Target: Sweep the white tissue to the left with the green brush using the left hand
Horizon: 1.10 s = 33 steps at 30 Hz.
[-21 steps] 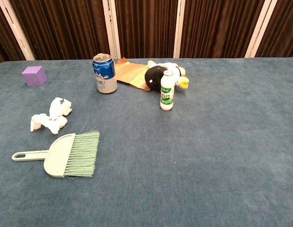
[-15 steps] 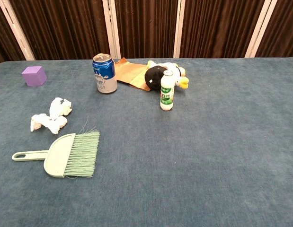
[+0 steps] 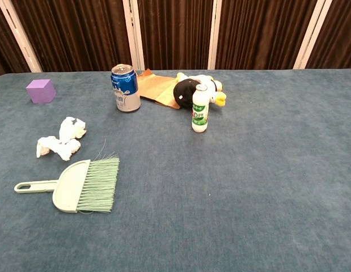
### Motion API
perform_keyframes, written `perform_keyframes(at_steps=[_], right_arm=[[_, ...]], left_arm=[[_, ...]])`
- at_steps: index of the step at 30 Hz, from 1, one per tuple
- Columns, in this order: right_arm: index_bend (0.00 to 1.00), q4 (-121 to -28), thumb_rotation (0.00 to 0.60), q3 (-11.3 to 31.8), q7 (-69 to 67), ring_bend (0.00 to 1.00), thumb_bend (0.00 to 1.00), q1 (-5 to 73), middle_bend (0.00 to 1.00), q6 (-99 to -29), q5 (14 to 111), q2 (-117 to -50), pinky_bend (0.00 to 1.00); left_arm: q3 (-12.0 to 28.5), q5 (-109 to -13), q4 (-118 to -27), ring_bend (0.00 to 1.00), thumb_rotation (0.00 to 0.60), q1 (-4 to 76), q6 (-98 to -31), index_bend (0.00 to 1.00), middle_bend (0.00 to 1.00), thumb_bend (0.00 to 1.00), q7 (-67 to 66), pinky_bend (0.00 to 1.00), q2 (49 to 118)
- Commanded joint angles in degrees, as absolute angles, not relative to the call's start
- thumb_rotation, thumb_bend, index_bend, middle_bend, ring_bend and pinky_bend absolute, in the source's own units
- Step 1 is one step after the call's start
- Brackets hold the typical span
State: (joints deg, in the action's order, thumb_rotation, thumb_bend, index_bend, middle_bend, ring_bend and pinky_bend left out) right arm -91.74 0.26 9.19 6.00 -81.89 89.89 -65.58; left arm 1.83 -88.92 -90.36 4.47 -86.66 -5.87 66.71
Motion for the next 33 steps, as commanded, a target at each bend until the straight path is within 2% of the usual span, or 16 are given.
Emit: perform_keyframes(at_steps=[1,5,9,13,19,33], right_arm=[[0.0,-91.76,0.6,0.16,9.14,0.0,0.32,6.0,0.0,-81.86,90.03,-65.55,0.0],[0.0,-91.82,0.6,0.0,9.22,0.0,0.32,6.02,0.0,-81.78,90.25,-65.5,0.0],[0.0,-91.86,0.6,-0.05,8.95,0.0,0.32,6.03,0.0,-81.64,90.18,-65.45,0.0],[0.0,-91.86,0.6,-0.03,8.76,0.0,0.32,6.08,0.0,-81.59,90.2,-65.37,0.0],[0.0,-91.83,0.6,0.0,8.39,0.0,0.32,6.12,0.0,-81.53,90.14,-65.31,0.0],[0.0,-91.96,0.6,0.02,7.69,0.0,0.32,6.15,0.0,-81.6,90.22,-65.17,0.0]], left_arm=[[1.38,-87.74,-94.77,0.95,0.6,6.71,-81.72,0.35,0.98,0.16,-9.33,0.97,66.45],[2.32,-83.05,-99.74,1.0,0.6,9.58,-75.51,0.44,1.0,0.27,-15.92,1.0,67.72],[3.81,-74.93,-104.0,1.0,0.6,12.52,-70.14,0.45,1.0,0.31,-25.1,1.0,70.54],[5.35,-66.93,-105.24,1.0,0.6,15.15,-67.55,0.46,1.0,0.33,-32.41,1.0,74.4],[7.48,-56.54,-105.19,1.0,0.6,18.97,-66.81,0.46,1.0,0.35,-40.39,1.0,79.99],[9.1,-46.48,-100.65,1.0,0.6,24.76,-68.92,0.46,1.0,0.39,-47.37,1.0,89.42]])
